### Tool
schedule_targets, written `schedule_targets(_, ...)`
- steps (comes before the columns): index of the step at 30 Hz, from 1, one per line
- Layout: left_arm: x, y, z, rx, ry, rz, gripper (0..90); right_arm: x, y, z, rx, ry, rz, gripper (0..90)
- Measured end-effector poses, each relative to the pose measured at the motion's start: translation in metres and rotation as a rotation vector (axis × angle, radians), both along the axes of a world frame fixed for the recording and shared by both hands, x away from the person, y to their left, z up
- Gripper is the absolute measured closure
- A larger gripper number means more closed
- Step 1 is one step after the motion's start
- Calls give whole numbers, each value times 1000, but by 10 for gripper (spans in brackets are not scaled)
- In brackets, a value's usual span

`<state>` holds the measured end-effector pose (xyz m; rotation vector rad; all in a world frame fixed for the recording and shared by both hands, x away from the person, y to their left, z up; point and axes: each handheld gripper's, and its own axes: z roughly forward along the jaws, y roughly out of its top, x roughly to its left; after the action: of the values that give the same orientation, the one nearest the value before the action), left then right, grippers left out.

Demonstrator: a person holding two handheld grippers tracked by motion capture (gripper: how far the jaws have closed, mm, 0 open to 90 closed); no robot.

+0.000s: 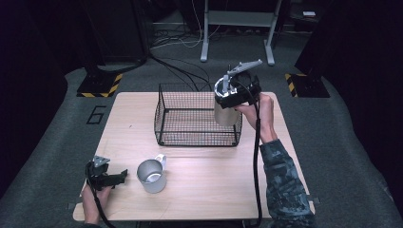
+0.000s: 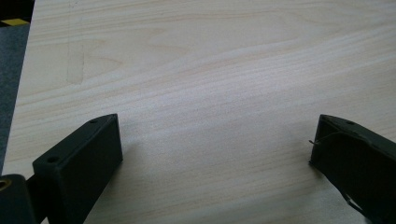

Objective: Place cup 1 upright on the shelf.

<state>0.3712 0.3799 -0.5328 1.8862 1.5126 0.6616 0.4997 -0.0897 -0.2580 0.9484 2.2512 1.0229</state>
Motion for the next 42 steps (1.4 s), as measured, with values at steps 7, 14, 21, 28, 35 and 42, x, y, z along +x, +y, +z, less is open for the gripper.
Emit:
schedule_targets(7, 0, 0, 0, 0, 0, 0, 17, 15, 2, -6, -1, 8, -15, 34)
schedule_targets(14, 0, 0, 0, 0, 0, 0, 17, 31, 4, -14, -10, 17, -27, 34)
schedule_targets(21, 0, 0, 0, 0, 0, 0, 18, 44, 9, -22, -13, 24, -41, 34)
schedule_targets(28, 0, 0, 0, 0, 0, 0, 17, 57, 15, -32, -6, 47, -59, 34)
schedule_targets(35, 0, 0, 0, 0, 0, 0, 18, 69, 19, -42, -11, 69, -72, 34)
schedule_targets(42, 0, 0, 0, 0, 0, 0, 18, 79, 22, -54, -11, 99, -89, 34)
